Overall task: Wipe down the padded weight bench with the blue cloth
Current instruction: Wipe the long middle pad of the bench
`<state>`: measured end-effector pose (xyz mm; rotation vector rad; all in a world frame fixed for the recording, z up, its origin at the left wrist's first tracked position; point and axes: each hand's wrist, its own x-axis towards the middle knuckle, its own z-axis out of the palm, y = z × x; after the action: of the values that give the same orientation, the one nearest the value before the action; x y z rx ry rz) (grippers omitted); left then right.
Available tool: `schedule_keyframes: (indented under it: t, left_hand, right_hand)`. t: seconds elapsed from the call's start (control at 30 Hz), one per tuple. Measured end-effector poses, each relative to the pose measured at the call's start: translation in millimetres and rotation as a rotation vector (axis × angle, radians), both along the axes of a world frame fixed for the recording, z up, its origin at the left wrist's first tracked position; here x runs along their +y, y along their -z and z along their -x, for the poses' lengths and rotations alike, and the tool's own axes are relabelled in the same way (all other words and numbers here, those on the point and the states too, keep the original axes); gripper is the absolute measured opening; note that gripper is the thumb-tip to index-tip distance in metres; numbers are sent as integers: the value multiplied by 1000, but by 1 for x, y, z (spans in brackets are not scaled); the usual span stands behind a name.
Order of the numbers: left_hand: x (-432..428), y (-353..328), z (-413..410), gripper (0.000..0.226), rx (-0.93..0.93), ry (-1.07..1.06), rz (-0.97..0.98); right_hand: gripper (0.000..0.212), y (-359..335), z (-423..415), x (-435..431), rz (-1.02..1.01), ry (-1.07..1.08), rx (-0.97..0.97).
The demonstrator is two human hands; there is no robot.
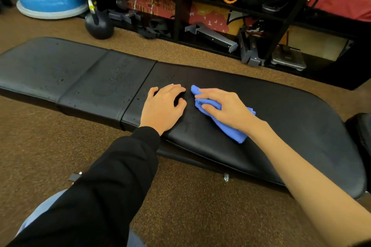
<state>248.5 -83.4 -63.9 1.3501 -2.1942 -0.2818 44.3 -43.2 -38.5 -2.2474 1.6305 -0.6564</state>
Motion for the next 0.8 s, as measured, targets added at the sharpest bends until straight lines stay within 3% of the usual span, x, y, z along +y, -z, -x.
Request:
schedule_keyframes:
  t: [0.1, 0.33, 0.5, 0.67, 0.8]
  left_hand:
    - [0, -1, 0, 36, 3, 2, -9]
    - [1, -3, 0, 35, 9, -1, -15]
    - [0, -1, 0, 36, 12, 5, -6]
    - [0, -3, -2, 36, 13, 25, -41]
    - [3, -17, 0, 33, 252, -24, -179]
  right_hand:
    - [28, -5, 9, -11, 11, 63, 3]
    - [22, 8, -10, -79, 1, 434, -16]
    - [30, 3, -45, -45, 23, 327, -34]
    - [34, -1, -67, -8, -55, 312, -192]
    - [31, -25, -47, 17, -180, 315, -395]
